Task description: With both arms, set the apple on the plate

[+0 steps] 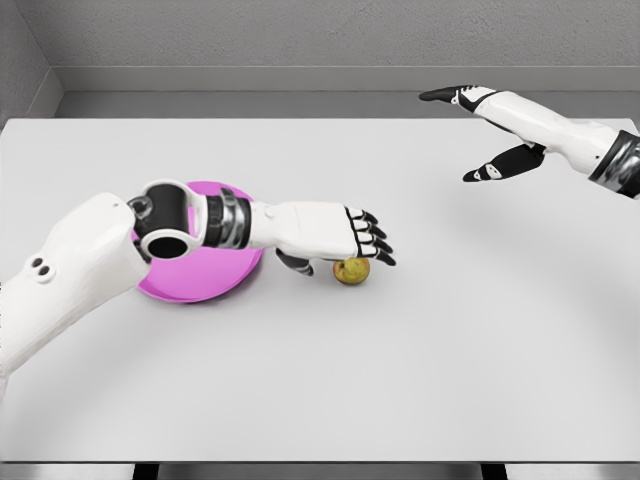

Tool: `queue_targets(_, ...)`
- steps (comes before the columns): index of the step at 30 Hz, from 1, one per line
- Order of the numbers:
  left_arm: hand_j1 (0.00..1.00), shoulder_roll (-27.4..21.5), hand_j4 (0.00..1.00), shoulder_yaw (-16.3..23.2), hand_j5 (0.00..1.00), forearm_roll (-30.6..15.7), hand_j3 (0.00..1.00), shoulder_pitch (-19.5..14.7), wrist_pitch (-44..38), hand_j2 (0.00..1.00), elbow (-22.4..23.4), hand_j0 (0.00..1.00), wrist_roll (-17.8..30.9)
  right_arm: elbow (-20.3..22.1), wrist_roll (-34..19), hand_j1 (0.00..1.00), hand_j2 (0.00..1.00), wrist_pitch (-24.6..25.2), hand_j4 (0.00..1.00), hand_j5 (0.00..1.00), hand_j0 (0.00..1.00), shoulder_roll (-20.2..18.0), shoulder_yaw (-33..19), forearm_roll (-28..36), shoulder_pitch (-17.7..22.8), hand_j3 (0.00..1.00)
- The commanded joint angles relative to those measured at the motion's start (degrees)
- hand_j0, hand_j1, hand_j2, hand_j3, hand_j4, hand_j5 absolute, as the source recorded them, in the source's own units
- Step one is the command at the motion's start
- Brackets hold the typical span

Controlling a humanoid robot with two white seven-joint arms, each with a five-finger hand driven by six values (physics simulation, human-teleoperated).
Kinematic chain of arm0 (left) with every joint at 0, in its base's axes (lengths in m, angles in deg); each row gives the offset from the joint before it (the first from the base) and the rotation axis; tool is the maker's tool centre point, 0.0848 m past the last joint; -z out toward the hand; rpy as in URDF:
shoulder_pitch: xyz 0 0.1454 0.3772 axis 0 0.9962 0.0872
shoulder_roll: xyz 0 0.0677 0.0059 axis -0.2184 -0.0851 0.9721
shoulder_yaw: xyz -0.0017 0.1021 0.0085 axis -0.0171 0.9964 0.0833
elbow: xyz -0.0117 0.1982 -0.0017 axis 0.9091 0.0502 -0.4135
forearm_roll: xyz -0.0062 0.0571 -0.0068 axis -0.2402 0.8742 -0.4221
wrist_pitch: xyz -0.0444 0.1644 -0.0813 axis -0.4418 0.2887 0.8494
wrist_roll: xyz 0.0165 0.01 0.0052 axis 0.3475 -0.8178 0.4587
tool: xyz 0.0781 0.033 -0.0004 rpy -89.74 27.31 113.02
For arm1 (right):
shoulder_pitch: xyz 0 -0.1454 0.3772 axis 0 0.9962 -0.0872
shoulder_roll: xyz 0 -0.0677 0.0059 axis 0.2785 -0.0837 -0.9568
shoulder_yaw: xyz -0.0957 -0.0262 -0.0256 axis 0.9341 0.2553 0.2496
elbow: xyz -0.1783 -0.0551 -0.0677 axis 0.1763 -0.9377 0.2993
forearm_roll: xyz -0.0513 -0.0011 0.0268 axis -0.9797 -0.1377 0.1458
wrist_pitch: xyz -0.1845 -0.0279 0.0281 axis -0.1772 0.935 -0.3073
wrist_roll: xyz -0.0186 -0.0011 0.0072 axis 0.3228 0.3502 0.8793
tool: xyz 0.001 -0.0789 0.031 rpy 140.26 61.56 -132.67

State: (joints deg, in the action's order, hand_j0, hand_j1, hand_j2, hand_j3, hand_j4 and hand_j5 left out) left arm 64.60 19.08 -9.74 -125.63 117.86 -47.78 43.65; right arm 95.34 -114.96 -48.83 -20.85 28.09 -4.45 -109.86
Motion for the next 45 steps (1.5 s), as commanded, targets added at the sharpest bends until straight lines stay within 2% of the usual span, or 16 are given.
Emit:
queue_targets(1,0.97,0.4,0.97,1.27,0.97,0.38,0.97,0.0,-0.12,0.97,0.84,0.97,-0.03,0.07,0.03,1.0,1.0,0.16,1.0,1.0,1.0,-0.07,0.03,0.44,0.09,1.0)
queue_targets(4,0.95,1.19,0.95,1.88,0.95,0.65,0.95,0.0,-0.12,0.95,0.84,0.95,-0.03,0.07,0.03,1.0,1.0,0.16,1.0,1.0,1.0,-0.07,0.03,0.44,0.18,1.0)
queue_targets(9,0.86,1.45,0.86,2.33,0.86,0.65,0.86,-0.44,-0.12,0.86,0.93,0.86,-0.03,0.07,0.03,1.0,1.0,0.16,1.0,1.0,1.0,-0.07,-0.05,0.44,0.0,1.0)
queue_targets(22,0.86,3.12,0.86,2.68,0.86,2.76,0.86,-0.88,-0.12,0.86,2.6,0.86,0.06,0.16,0.03,1.0,1.0,0.16,1.0,1.0,1.0,-0.07,-0.06,0.53,-0.09,1.0)
queue_targets(30,0.86,4.0,0.86,2.68,0.86,4.43,0.86,-1.06,-0.12,0.86,6.03,0.86,0.06,0.16,0.03,1.0,1.0,0.16,1.0,1.0,1.0,-0.07,-0.06,0.53,-0.09,1.0)
queue_targets(35,0.86,4.0,0.86,2.68,0.86,4.43,0.86,-1.14,-0.12,0.86,5.94,0.86,0.06,0.24,0.03,1.0,1.0,0.16,1.0,1.0,1.0,-0.16,-0.06,0.53,0.0,1.0)
queue_targets(39,0.8,4.27,0.8,2.68,0.8,4.43,0.8,-1.23,-0.12,0.8,5.94,0.8,0.06,0.24,0.03,1.0,1.0,0.16,1.0,1.0,1.0,-0.16,-0.06,0.53,-0.18,1.0)
queue_targets(44,0.79,4.27,0.79,2.68,0.79,4.43,0.79,-1.14,-0.12,0.79,5.94,0.79,0.06,0.24,0.03,1.0,1.0,0.16,1.0,1.0,1.0,-0.95,-0.06,0.53,-0.35,1.0)
queue_targets(45,0.79,4.27,0.79,3.99,0.79,4.43,0.79,-1.32,-0.12,0.79,5.94,0.79,0.06,0.24,0.03,1.0,1.0,0.16,1.0,1.0,1.0,-0.86,-0.06,0.53,-0.35,1.0)
